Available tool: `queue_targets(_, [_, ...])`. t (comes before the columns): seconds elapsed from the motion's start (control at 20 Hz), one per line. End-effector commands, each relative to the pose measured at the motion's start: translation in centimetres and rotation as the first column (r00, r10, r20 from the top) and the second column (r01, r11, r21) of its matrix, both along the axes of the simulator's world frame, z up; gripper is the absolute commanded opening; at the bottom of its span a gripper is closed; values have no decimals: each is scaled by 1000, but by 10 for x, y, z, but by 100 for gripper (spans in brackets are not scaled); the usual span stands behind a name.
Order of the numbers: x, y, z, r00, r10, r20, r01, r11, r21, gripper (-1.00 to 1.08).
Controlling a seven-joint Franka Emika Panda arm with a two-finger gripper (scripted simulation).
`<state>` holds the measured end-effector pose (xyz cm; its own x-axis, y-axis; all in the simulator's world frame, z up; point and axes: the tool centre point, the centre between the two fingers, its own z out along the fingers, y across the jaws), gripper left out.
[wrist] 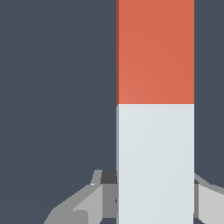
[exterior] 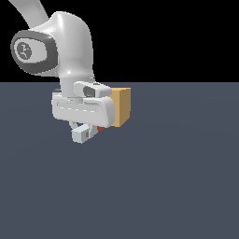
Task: Insert the peg into the horizontal hole in a box.
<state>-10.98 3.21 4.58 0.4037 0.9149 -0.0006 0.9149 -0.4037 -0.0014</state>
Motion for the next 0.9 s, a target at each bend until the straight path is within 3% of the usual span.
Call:
queue_targets(0.0, [-1,21,3,1000,9,2,-9,1000,0,-100])
queue_targets(0.35, [-2,52,6,1000,26,2,-26,1000,0,-100])
queue_targets(0.85, [-2,54,5,1000,28,0,-28,1000,0,-100])
